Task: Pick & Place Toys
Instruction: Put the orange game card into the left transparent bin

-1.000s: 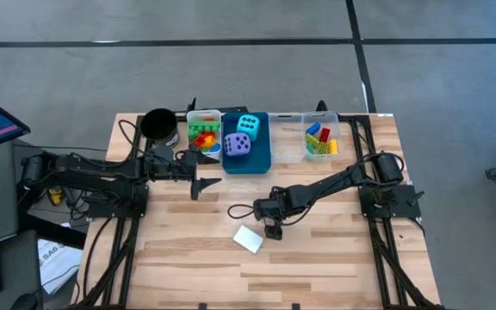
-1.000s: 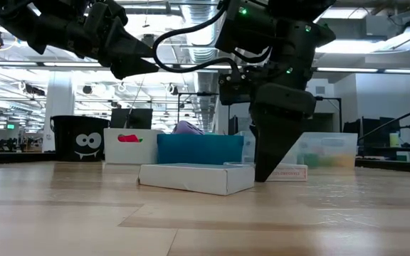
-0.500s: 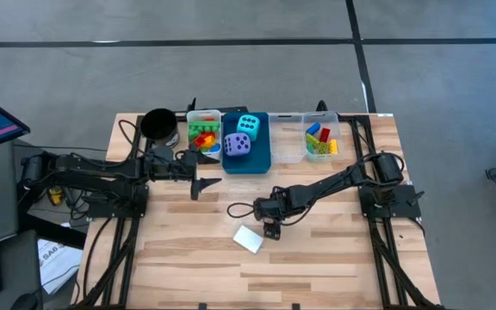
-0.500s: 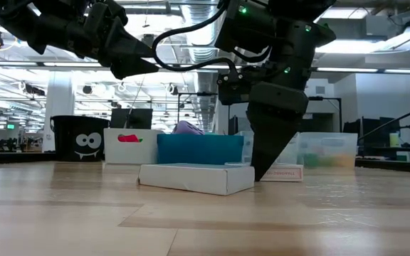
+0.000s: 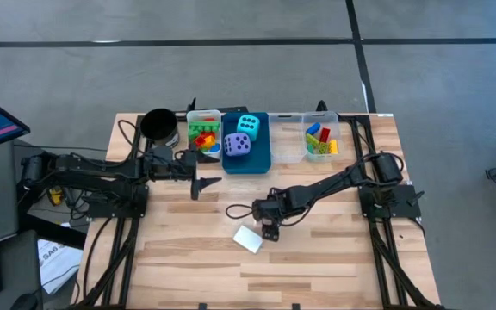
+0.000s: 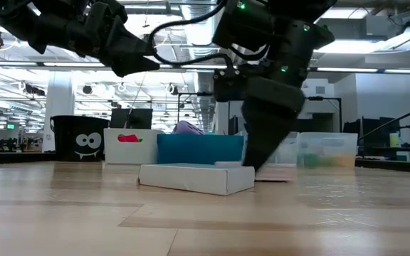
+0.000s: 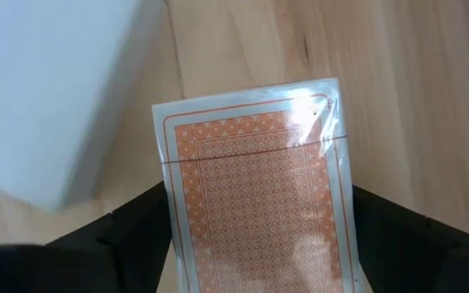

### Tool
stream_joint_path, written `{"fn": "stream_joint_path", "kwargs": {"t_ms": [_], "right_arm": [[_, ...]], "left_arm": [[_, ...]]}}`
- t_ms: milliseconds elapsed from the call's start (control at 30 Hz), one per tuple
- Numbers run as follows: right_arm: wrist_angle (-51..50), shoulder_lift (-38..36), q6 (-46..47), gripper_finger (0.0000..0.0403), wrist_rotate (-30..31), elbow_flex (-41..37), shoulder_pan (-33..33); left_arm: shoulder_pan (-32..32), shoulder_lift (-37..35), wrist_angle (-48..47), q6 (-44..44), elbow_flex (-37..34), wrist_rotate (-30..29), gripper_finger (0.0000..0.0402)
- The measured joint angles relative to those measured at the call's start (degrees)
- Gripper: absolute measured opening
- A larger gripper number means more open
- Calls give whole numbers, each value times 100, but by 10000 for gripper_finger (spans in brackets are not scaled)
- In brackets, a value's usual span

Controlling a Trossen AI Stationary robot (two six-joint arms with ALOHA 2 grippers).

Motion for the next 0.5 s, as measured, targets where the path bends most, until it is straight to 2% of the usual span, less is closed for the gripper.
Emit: {"fn": "stream_joint_path", "kwargs": {"t_ms": [267, 500], "right_arm": [[889, 12, 36, 327, 122, -4, -190], [921, -174, -152, 311, 145, -4, -233]], "left_arm": [[0, 0, 26, 158, 0, -57, 298], [0, 0, 30, 166, 0, -91, 298]]}}
